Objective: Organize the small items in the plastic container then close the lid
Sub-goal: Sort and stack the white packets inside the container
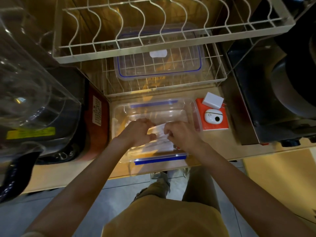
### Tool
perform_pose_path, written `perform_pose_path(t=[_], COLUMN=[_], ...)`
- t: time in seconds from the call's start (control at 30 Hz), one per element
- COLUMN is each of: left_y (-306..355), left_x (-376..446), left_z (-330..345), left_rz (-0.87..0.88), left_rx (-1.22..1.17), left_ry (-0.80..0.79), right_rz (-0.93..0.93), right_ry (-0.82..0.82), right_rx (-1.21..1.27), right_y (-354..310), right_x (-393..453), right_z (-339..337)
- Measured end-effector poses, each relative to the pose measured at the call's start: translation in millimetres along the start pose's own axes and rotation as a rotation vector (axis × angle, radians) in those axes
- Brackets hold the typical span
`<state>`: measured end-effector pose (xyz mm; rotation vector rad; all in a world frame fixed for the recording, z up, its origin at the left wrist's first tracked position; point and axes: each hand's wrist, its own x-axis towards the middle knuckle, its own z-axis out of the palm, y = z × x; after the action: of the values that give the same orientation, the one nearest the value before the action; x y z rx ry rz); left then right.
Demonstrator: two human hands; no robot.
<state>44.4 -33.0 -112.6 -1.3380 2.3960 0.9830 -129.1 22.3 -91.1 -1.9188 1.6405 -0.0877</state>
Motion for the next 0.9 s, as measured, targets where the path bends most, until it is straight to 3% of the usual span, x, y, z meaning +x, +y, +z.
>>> perform_pose_path(t=[0.1, 0.3, 0.47, 0.63, 0.9], left_y=[-2, 13, 17, 14, 23], left_x=[0, 6, 8, 6, 15], left_z=[-5, -2, 10, 18, 22], left_rz=[-0.001, 0.040, 0.111, 0.150, 0.144], left_rx=[0.040, 0.204, 0.437, 0.465, 0.549], left_ry=[-0.101, -0.178, -0.156, -0.059, -0.082], right_rz=[-0.032, 0.070, 0.107, 0.120, 0.114], right_ry=[-0.040, 0.049, 0.093, 0.120, 0.134], right_rx=[0.101, 0.250, 0.301, 0.298, 0.303], right_y=[-6, 0, 10, 11, 10], right_x=[-2, -3, -6, -7, -13], right_z=[6, 7, -1, -4, -7])
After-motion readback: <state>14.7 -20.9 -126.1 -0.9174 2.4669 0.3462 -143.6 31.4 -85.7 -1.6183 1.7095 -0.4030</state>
